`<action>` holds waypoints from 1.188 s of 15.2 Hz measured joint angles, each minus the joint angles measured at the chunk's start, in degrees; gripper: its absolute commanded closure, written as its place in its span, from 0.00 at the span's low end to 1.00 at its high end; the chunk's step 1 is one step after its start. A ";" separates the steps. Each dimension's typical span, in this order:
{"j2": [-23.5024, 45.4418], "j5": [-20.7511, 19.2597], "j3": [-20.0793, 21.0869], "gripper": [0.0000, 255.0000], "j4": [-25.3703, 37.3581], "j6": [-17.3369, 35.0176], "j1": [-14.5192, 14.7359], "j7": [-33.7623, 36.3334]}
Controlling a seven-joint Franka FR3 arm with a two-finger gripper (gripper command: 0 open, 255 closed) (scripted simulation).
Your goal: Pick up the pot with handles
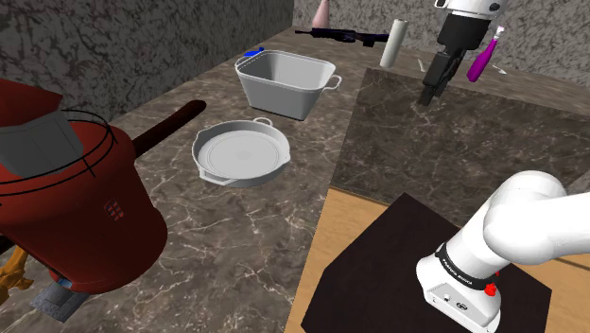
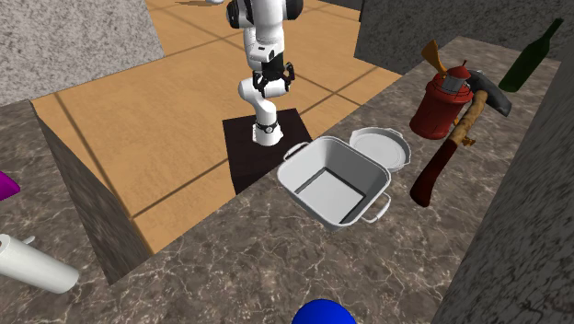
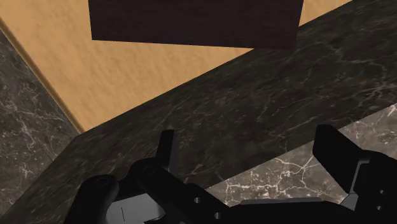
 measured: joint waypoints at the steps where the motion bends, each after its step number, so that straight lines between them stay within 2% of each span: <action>1: 0.00 0.00 0.00 0.00 0.00 0.00 0.00 0.00; 9: 11.75 -1.33 6.01 0.00 5.06 9.17 1.69 2.95; 18: 29.48 -7.26 13.34 0.00 18.33 15.84 2.58 7.98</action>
